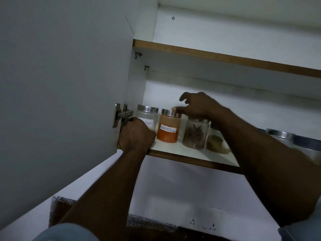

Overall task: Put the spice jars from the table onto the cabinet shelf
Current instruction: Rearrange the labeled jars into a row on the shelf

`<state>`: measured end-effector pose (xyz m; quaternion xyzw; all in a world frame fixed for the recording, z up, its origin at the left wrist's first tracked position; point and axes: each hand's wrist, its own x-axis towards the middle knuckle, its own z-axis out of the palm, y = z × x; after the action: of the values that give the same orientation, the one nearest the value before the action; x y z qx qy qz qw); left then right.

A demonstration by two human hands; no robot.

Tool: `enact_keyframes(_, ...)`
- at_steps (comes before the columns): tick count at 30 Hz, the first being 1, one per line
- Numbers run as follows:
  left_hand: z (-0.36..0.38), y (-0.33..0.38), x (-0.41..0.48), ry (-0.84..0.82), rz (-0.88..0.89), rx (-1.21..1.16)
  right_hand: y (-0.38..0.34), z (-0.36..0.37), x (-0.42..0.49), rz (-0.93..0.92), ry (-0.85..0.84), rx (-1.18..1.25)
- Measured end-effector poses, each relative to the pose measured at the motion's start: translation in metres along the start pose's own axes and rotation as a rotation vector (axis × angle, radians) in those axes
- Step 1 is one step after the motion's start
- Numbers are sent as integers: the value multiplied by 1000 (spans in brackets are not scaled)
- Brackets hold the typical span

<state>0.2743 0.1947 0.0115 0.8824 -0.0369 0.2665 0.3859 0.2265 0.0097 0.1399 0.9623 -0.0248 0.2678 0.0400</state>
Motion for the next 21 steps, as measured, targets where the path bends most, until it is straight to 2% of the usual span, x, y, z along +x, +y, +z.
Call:
enact_keyframes(3,2,0,-1,24,-4,26,18,-9,-17,96,-80,-239)
enact_keyframes(5,4,2,-8,46,2,43,25,-1,-30,119,-128,-309)
enact_keyframes(9,2,2,-29,132,44,-55,28,13,-45,122,-54,-227)
enact_keyframes(14,14,2,-78,311,399,-18,28,5,-52,124,-173,-32)
enact_keyframes(16,18,12,-77,188,625,64,25,3,-51,85,-184,-33)
enact_keyframes(18,17,36,-60,-97,785,92,25,3,-48,79,-147,-69)
enact_keyframes(20,15,62,-41,-364,789,90,25,7,-47,77,-57,-133)
enact_keyframes(21,18,68,-36,-415,772,80,25,9,-48,65,-3,-166)
